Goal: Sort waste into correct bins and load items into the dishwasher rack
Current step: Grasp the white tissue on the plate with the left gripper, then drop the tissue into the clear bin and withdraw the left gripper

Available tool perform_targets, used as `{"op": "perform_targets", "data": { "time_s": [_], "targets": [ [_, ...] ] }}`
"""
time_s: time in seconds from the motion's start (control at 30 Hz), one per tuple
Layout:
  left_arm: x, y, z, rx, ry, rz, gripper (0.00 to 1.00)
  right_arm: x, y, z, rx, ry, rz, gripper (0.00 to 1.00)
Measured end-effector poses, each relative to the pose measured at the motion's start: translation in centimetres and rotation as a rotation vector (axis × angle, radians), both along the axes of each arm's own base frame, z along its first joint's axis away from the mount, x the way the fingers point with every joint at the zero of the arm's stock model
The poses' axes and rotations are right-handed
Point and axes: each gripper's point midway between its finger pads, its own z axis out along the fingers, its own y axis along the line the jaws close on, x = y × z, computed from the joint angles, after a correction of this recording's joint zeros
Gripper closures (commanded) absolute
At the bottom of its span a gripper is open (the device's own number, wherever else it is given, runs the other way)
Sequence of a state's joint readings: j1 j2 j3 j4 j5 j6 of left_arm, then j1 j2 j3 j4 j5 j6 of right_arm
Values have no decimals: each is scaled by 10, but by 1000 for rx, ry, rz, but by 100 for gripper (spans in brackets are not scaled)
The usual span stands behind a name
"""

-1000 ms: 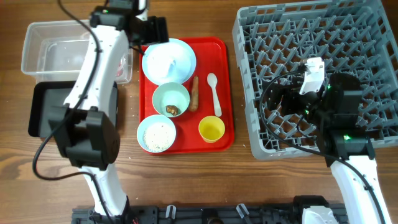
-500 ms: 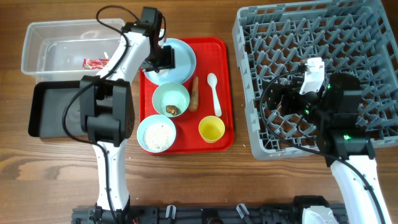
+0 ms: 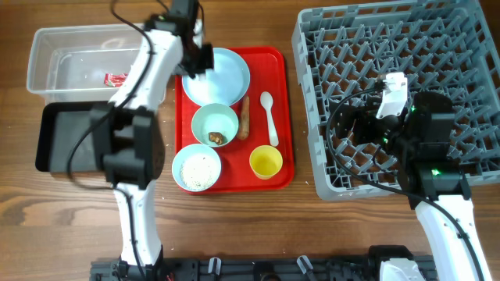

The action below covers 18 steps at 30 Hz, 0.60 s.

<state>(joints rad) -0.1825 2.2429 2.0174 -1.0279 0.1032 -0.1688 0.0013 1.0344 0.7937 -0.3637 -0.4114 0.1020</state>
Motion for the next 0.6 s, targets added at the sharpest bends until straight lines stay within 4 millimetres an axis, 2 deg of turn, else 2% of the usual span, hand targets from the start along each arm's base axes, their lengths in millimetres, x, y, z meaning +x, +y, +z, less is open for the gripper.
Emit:
{"op": "perform_targets", "data": {
  "time_s": [0.03,0.1,0.17,0.23,0.27,0.3,0.33,0.37,0.4,0.43,0.5,0.6],
  "targets": [
    [5,5,24,-5,-56,10,96,0,0,0,0,0,0,0],
    [11,28,87,6,-195,59,96,0,0,0,7,4,-5,0],
    [10,59,129,39,-282,125,96,0,0,0,28,15,-19,0],
    [8,92,147,81,-314,195,96,0,0,0,60,31,-41,0],
    [7,109,146,100,-309,231,89,0,0,0,81,42,-56,0],
    [7,128,137,121,-284,266,76,0,0,0,98,52,-68,0],
    [8,140,127,134,-261,288,39,0,0,0,115,61,-79,0],
    [10,155,110,148,-226,315,19,0,0,0,125,66,-86,0],
    [11,168,89,161,-180,334,6,0,0,0,137,72,-94,0],
    [11,174,73,167,-147,345,0,0,0,0,142,75,-98,0],
    [9,182,47,172,-86,355,0,0,0,0,148,78,-102,0],
    [8,181,37,172,-62,354,0,0,0,0,155,82,-107,1]
  ]
}}
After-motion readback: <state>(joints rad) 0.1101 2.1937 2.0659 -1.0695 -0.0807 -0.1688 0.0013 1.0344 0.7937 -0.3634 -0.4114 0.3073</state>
